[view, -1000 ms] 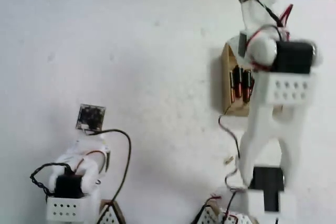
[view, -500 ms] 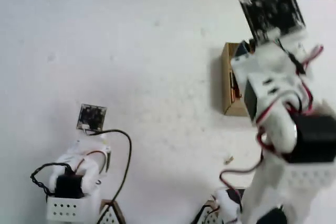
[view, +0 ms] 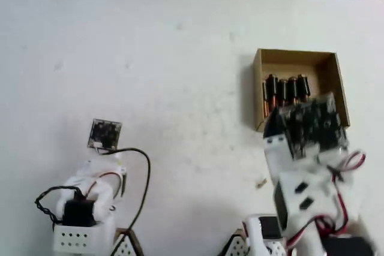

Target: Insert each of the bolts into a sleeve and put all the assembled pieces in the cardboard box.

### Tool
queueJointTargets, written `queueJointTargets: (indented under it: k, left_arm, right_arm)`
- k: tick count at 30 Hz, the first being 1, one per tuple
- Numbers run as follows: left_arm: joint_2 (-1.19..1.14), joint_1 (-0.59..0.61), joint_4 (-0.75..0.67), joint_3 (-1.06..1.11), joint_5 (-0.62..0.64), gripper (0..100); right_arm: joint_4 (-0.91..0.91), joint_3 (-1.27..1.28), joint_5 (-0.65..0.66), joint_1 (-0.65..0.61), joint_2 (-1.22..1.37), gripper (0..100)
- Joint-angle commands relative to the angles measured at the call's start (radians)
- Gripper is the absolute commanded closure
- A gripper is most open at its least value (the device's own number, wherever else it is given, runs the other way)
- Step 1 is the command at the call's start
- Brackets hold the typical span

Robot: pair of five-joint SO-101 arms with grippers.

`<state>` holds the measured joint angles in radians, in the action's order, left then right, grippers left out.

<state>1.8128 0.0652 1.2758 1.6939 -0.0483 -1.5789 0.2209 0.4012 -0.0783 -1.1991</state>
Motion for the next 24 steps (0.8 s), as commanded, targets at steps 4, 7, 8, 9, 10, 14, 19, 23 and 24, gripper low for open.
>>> queueJointTargets:
  k: [4, 7, 8, 9, 10, 14, 19, 23, 24]
  left_arm:
    - [0.007, -0.008, 0.009, -0.002, -0.003, 98]
    - [0.007, -0.008, 0.009, -0.002, -0.003, 98]
    - [0.007, -0.008, 0.009, -0.002, -0.003, 98]
    - [0.007, -0.008, 0.009, -0.002, -0.003, 98]
    - [0.007, -0.008, 0.009, -0.002, -0.003, 98]
    - [0.007, -0.008, 0.009, -0.002, -0.003, 98]
    - [0.007, -0.008, 0.009, -0.002, -0.003, 98]
    - [0.007, -0.008, 0.009, -0.002, -0.003, 98]
    - [0.007, -0.008, 0.009, -0.002, -0.003, 98]
  right_arm:
    - [0.064, 0.212, -0.003, 0.001, -0.173, 98.1]
    - [0.077, 0.287, -0.003, 0.001, -0.223, 98.1]
    - [0.088, 0.311, -0.003, 0.001, -0.24, 98.1]
    - [0.097, 0.341, -0.003, 0.001, -0.262, 98.1]
    - [0.105, 0.371, -0.003, 0.001, -0.286, 98.1]
    - [0.17, 0.493, -0.002, 0.001, -0.4, 98.1]
    - [0.226, 0.64, 0.066, 0.002, -0.49, 98.1]
    - [0.262, 0.723, 0.066, 0.002, -0.527, 98.1]
    - [0.277, 0.747, 0.064, 0.002, -0.53, 98.1]
